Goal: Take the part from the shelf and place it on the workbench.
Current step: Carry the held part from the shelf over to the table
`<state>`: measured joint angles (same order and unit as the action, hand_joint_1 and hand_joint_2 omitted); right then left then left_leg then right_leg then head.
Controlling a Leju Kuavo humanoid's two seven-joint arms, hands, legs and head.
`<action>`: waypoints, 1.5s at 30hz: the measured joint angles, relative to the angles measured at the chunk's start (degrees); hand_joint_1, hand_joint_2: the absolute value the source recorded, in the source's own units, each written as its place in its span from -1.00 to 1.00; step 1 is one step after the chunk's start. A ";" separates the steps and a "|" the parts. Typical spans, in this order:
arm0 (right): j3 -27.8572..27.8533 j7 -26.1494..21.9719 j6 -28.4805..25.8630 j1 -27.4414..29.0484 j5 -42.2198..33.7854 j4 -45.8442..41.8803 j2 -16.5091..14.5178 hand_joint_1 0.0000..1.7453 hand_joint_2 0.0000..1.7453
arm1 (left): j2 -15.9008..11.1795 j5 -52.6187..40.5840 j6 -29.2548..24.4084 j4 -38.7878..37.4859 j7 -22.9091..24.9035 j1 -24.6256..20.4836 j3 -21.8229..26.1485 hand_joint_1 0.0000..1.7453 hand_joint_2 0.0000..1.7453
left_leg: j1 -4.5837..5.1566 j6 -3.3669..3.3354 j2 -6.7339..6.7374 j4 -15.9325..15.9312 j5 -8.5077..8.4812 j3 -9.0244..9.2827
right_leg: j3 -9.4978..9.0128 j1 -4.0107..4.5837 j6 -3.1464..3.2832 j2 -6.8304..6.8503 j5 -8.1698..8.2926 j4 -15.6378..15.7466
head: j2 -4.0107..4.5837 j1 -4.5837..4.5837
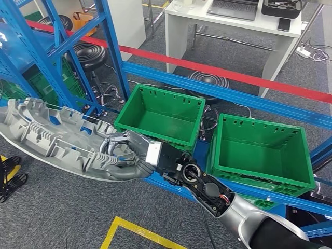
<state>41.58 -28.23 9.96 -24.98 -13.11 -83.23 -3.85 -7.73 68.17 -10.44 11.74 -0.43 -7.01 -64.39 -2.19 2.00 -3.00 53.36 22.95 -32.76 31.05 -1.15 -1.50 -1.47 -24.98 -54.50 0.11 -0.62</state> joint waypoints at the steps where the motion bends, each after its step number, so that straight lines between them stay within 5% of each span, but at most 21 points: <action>1: -0.01 0.03 0.01 0.00 0.18 0.00 0.00 1.00 1.00 | 0.05 0.00 0.06 0.00 -0.09 0.00 0.00 -1.00 1.00 | 0.01 -0.02 0.00 0.02 0.01 -0.01 | 0.00 -0.02 0.00 0.00 0.00 0.02 | 0.00 0.00; 8: 0.08 0.76 0.13 0.06 1.91 0.00 0.00 1.00 1.00 | 0.27 0.08 0.20 0.00 -0.74 0.01 0.00 -1.00 1.00 | 0.17 -0.50 0.00 0.51 0.33 -0.19 | -0.05 -0.41 -0.39 0.00 -0.09 0.04 | 0.00 0.02; 15: 0.09 1.23 0.21 -0.01 2.56 -0.05 0.00 1.00 1.00 | 0.33 0.18 0.19 0.00 0.21 0.01 0.00 -1.00 1.00 | 0.31 -1.78 -0.04 0.78 0.62 -0.25 | -0.43 -0.59 -1.66 0.18 -0.34 0.24 | 0.00 -0.06; 17: 0.08 1.26 0.34 -0.06 2.58 -0.12 0.00 1.00 1.00 | 0.46 0.21 0.15 0.00 0.24 0.01 0.00 -1.00 1.00 | 0.12 -2.27 -0.14 -0.14 0.30 0.44 | 0.71 -0.52 -1.94 0.67 -2.36 -2.76 | 0.00 -0.50; 20: 0.10 1.27 0.65 0.08 2.58 -0.14 0.00 1.00 1.00 | 0.55 0.26 -0.01 0.00 0.17 0.03 0.00 -1.00 1.00 | 0.16 -2.62 -0.58 -0.40 0.23 0.67 | 6.22 -0.47 -2.22 0.99 -7.53 -14.11 | 0.00 -1.23; 21: 0.11 1.29 0.68 0.14 2.58 -0.13 0.00 1.00 1.00 | 0.56 0.26 -0.09 0.00 0.11 0.07 0.00 -1.00 1.00 | 0.16 -2.59 -0.93 -0.37 0.26 0.68 | 7.33 -0.50 -2.31 0.99 -7.86 -16.20 | 0.00 -1.34; 23: 0.12 1.33 0.69 0.17 2.58 -0.13 0.00 1.00 1.00 | 0.58 0.26 -0.19 0.00 0.02 0.15 0.00 -1.00 1.00 | 0.05 -2.37 -1.93 -0.16 0.41 0.69 | 6.36 -0.64 -2.36 0.81 -5.36 -13.77 | 0.00 -1.52; 25: 0.13 1.35 0.69 0.10 2.58 -0.13 0.00 1.00 1.00 | 0.64 0.26 -0.20 0.00 -0.04 0.13 0.00 -1.00 1.00 | -0.07 -1.83 -3.08 0.36 0.73 0.55 | 2.58 -0.94 -2.25 -1.42 -1.67 -5.89 | 0.00 -1.80; 28: 0.15 1.35 0.70 0.03 2.58 -0.15 0.00 1.00 1.00 | 0.74 0.26 -0.20 0.00 -0.12 0.00 0.00 -1.00 1.00 | -0.23 -0.54 -4.80 0.80 0.84 -0.05 | 0.11 -0.81 -1.32 -3.66 -0.63 -0.83 | 0.00 -1.58; 30: 0.17 1.39 0.71 -0.11 2.58 -0.15 -0.01 1.00 1.00 | 0.80 0.27 -0.20 0.00 -0.14 0.20 -0.01 -1.00 1.00 | -0.58 0.25 -5.31 0.50 0.56 -0.17 | -0.25 -0.61 -0.31 -2.09 -0.40 -0.45 | 0.00 -1.28; 32: 0.22 1.43 0.71 -0.29 2.58 -0.16 -0.02 1.00 1.00 | 0.91 0.30 -0.20 0.00 -0.14 0.27 -0.02 -1.00 1.00 | -0.45 0.54 -2.32 2.88 1.77 -1.45 | -0.75 -0.65 0.55 -0.44 -0.09 0.25 | 0.00 -0.63; 34: 0.27 1.43 0.71 -0.34 2.58 -0.16 -0.02 1.00 1.00 | 0.98 0.32 -0.21 0.00 -0.14 0.03 -0.02 -1.00 1.00 | -0.21 0.51 1.33 10.23 5.14 -5.29 | -0.91 -0.40 1.10 1.39 -0.07 0.48 | 0.00 0.09; 36: 0.33 1.44 0.70 -0.34 2.58 -0.15 -0.02 1.00 1.00 | 0.98 0.33 -0.21 0.00 -0.11 -0.08 -0.02 -1.00 1.00 | -0.21 0.58 2.19 16.82 7.26 -8.84 | -0.97 -0.15 1.35 3.26 -0.23 0.47 | 0.00 0.27; 37: 0.39 1.45 0.69 -0.37 2.58 -0.15 -0.02 1.00 1.00 | 0.99 0.32 -0.21 0.00 -0.08 -0.02 -0.02 -1.00 1.00 | -0.22 0.60 2.36 17.18 6.77 -9.11 | -1.01 -0.11 1.33 4.08 -0.33 0.45 | 0.00 0.29; 40: 0.57 1.49 0.69 -0.52 2.59 -0.16 -0.02 1.00 1.00 | 0.97 0.24 -0.21 0.00 0.01 0.05 -0.04 -1.00 1.00 | -0.16 0.62 5.02 7.65 1.99 -4.23 | -1.16 -0.03 0.73 6.15 -0.89 0.10 | 0.00 0.44; 42: 0.58 1.58 0.69 -0.62 2.62 -0.18 -0.02 1.00 1.00 | 0.98 0.19 -0.22 0.00 0.01 -0.19 -0.03 -1.00 1.00 | 0.11 0.18 6.87 2.63 0.53 -1.71 | -1.25 0.38 -0.02 7.22 -1.47 -0.28 | 0.00 0.24; 45: 0.65 1.66 0.69 -0.68 2.64 -0.21 -0.02 1.00 1.00 | 0.96 0.15 -0.23 0.00 0.01 -0.06 -0.02 -1.00 1.00 | 0.48 -1.01 5.28 2.03 0.61 -1.69 | -1.82 0.39 -1.06 8.73 -2.08 -0.23 | 0.00 -0.51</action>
<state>42.23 -26.57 10.64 -25.66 -10.47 -83.44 -3.87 -6.77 68.32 -10.67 11.74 -0.42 -7.07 -64.41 -1.71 0.98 2.27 55.39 23.55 -34.45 29.23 -0.76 -2.56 7.27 -27.06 -54.73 0.11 -1.13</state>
